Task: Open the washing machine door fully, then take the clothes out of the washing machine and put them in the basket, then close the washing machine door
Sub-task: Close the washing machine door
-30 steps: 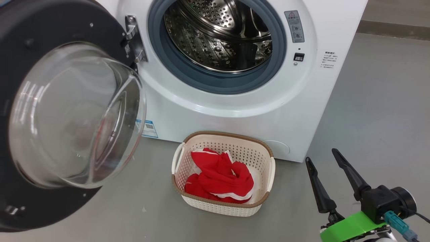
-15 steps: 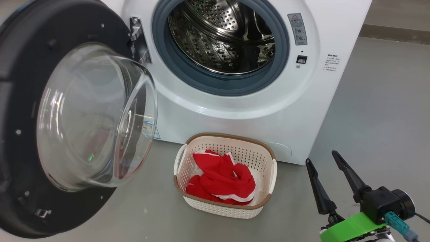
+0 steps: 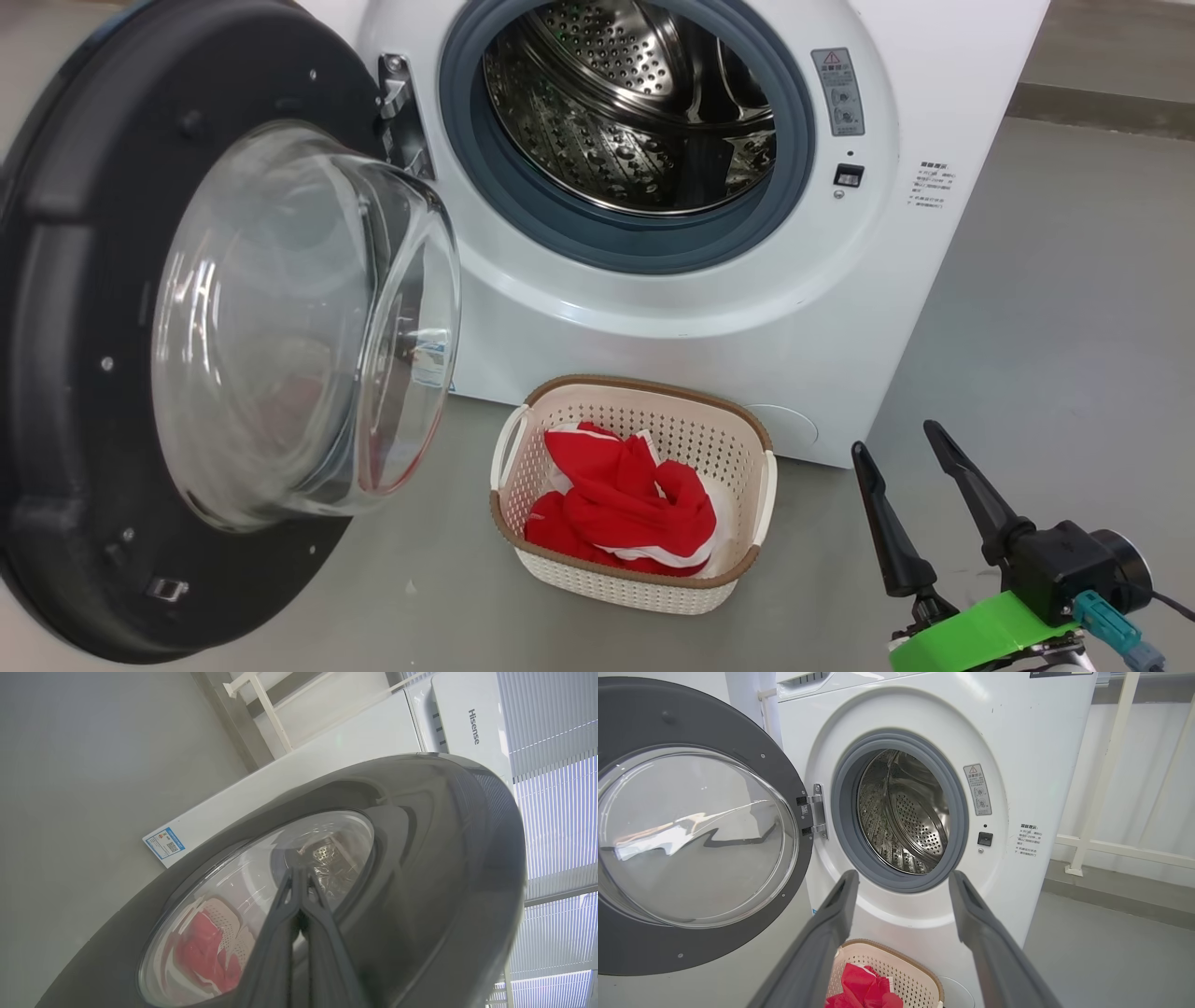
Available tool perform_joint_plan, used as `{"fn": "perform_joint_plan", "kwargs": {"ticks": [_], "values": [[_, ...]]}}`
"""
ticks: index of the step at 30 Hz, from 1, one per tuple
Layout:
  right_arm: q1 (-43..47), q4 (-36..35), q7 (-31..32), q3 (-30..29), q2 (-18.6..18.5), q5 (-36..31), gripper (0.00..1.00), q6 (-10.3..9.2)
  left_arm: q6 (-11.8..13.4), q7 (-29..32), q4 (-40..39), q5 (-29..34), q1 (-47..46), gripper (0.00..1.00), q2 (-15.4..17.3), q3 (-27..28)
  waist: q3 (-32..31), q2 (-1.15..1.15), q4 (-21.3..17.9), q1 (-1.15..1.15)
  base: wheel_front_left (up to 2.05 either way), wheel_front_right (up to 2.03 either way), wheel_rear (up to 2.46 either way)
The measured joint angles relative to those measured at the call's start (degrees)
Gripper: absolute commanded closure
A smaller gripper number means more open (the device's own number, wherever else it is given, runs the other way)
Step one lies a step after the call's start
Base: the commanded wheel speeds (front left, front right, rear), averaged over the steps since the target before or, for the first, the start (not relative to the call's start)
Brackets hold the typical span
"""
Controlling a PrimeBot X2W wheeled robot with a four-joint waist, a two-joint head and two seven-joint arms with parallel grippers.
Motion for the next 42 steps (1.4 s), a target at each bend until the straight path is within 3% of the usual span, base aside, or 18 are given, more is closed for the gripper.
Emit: {"fn": "perform_joint_plan", "kwargs": {"ticks": [27,42], "values": [[0.0,1.9,-1.5,0.7,0.0,1.5,0.0,0.0,9.7,6.1,-25.5,-7.7,13.0,1.0,-13.1,1.4,-0.9,0.0,-2.9,0.0,0.0,0.0,0.0],[0.0,2.1,-1.5,1.1,0.0,1.5,0.0,0.0,10.6,5.5,-32.1,-8.8,17.1,1.0,-17.9,0.2,-0.8,0.0,-4.2,0.0,0.0,0.0,0.0]]}}
